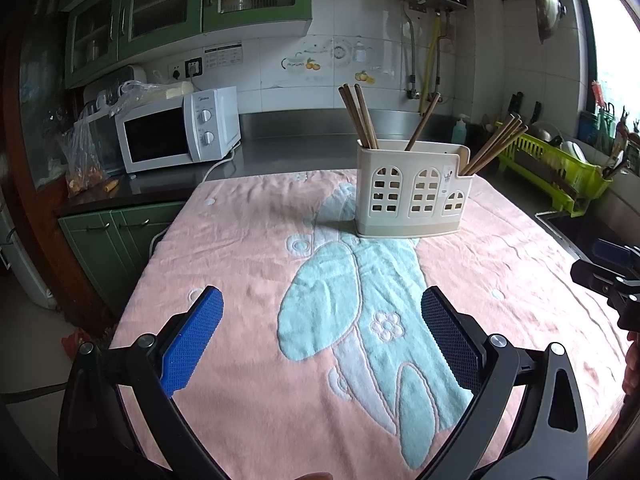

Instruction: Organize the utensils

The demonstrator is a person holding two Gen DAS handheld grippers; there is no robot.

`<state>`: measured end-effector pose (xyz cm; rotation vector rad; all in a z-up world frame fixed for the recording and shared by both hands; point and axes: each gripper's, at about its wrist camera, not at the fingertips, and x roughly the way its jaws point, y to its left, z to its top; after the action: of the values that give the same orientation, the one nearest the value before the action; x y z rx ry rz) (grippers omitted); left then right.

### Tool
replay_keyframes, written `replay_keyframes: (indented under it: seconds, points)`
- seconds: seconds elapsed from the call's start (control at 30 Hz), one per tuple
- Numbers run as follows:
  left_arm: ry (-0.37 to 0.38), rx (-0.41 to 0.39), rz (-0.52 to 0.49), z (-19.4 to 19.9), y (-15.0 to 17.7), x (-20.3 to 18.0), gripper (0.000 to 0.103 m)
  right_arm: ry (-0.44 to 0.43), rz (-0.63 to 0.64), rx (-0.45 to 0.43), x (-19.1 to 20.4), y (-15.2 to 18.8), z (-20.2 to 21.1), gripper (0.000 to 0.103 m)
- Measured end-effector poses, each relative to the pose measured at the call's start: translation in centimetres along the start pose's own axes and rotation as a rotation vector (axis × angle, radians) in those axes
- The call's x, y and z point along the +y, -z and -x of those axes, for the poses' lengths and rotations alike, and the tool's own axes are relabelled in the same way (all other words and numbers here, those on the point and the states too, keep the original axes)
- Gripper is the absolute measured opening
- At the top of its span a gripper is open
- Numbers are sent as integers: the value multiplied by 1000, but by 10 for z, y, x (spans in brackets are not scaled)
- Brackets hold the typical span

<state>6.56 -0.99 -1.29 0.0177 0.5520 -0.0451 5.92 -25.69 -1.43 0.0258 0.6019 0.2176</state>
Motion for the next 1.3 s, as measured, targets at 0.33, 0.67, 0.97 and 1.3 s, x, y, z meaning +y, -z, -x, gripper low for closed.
replay_keyframes:
  seconds: [0.33,0.67,0.97,1.3]
  points:
    - [-3,1,-1,0,0,0,98,-2,-2,3,-1,0,-1,93]
    - [-2,10,-6,-1,3,-3,98,-5,-8,10,-2,4,-3,93]
    - [-4,15,-10,-2,3,-4,98,-4,-18,13,-4,7,-5,93]
    - [-7,20,-10,-4,3,-5,98,-4,-19,16,-4,7,-6,93]
